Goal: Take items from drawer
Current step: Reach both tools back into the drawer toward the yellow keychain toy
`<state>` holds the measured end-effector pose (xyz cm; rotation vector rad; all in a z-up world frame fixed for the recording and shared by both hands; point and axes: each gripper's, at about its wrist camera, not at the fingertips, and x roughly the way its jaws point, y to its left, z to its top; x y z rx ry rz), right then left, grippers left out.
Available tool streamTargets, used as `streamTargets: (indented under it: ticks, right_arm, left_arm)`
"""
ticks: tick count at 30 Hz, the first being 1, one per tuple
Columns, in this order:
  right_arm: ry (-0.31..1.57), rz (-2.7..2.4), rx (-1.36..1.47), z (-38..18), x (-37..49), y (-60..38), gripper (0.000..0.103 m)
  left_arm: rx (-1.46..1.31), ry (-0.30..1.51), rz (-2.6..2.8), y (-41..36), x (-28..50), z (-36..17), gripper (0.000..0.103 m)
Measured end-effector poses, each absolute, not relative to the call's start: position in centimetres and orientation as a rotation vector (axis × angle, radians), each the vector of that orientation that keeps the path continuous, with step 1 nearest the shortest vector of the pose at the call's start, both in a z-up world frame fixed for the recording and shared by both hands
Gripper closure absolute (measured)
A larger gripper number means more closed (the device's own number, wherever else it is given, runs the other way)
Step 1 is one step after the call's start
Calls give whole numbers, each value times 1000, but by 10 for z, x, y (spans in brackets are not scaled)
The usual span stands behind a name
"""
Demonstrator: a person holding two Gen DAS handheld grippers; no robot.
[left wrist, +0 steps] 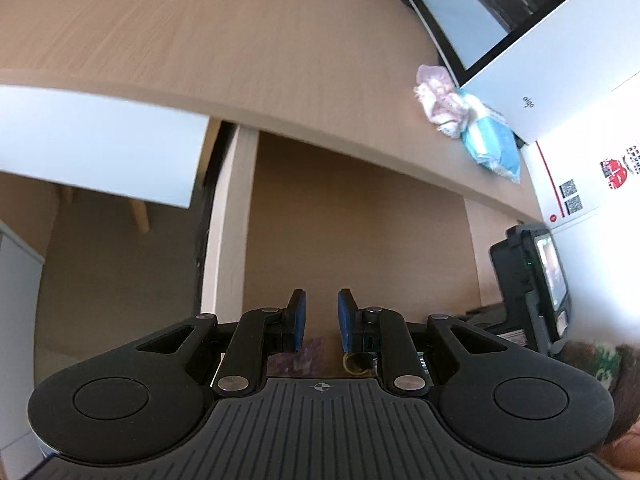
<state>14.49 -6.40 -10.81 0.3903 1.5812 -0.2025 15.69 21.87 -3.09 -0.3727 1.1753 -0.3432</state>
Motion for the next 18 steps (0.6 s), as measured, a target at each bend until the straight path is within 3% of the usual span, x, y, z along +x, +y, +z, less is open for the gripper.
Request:
streamTargets:
  ticks: [2,11,13,15,18]
  right_arm:
    - [1582,-177,349,-106,144,-62,29]
    - [1423,-368,357,-81,133,-110,37]
    - [1362,-365,469,-70,125,-125,34]
    - [1289,-327,562,-55,114,-132,19]
    - [1193,-370,547,-33,93,-130,17]
  left_arm:
    - [-367,1190,-341,219,155,-36,84]
    - [-291,1237,-463,183,161,-44,84]
    - [-259,1245,-503,169,163,-46,84]
    - [-227,1249,-532,157,164,-48,84]
    - [-182,1223,-568,138,169,-49,84]
